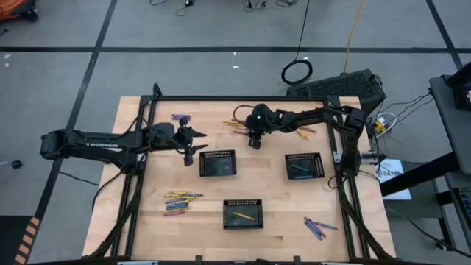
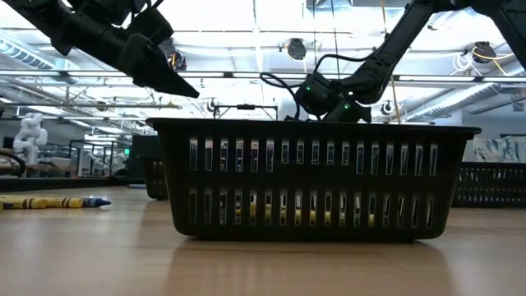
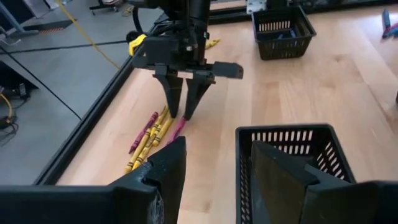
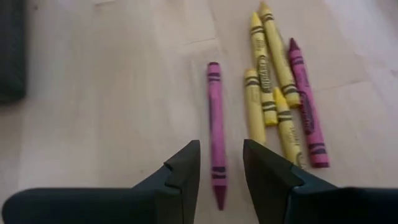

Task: Sort crayons
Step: Put the red crayon into the left black bin

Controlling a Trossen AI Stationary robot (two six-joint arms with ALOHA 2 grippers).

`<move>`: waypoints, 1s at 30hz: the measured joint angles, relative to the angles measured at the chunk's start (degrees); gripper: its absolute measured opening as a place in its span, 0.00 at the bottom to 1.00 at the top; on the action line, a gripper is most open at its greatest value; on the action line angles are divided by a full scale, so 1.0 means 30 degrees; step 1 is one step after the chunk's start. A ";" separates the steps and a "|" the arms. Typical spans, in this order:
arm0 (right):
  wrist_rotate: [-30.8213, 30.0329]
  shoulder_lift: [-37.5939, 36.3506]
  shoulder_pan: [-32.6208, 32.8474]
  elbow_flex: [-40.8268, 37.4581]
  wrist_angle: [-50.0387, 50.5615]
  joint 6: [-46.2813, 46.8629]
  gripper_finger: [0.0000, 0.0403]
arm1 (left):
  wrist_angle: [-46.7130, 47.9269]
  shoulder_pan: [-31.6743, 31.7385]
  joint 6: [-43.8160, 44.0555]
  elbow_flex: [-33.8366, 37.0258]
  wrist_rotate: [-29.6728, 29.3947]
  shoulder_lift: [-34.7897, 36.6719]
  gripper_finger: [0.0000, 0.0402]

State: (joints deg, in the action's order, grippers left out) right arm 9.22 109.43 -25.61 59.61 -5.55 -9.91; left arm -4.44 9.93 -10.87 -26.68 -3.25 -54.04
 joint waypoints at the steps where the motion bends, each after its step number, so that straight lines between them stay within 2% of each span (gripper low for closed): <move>1: -0.0003 -0.0009 0.0014 0.0000 0.0051 0.0001 0.27 | 0.0146 0.0000 -0.0153 0.0000 -0.0007 0.0007 0.45; 10: -0.0071 0.0192 0.0023 0.0000 0.0237 0.0013 0.24 | 0.1007 0.0007 -0.0734 0.0000 -0.0077 0.0014 0.45; 17: -0.0019 0.0720 0.0023 0.0051 0.0520 -0.0002 0.15 | 0.2558 -0.0040 0.1351 0.0000 -0.0238 0.0014 0.45; 22: -0.0291 0.0674 0.0356 0.0058 0.0931 -0.0219 0.04 | 0.2878 -0.0568 0.2385 0.0000 -0.1396 0.0089 0.45; 30: -0.4163 -0.1688 0.2669 -0.0049 0.2353 0.0823 0.01 | 0.4931 -0.1699 0.2985 0.0260 -0.4726 0.1533 0.45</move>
State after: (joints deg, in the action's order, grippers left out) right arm -3.26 104.37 -17.60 59.47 1.51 -7.44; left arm 10.36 4.84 -1.91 -25.90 -17.42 -49.44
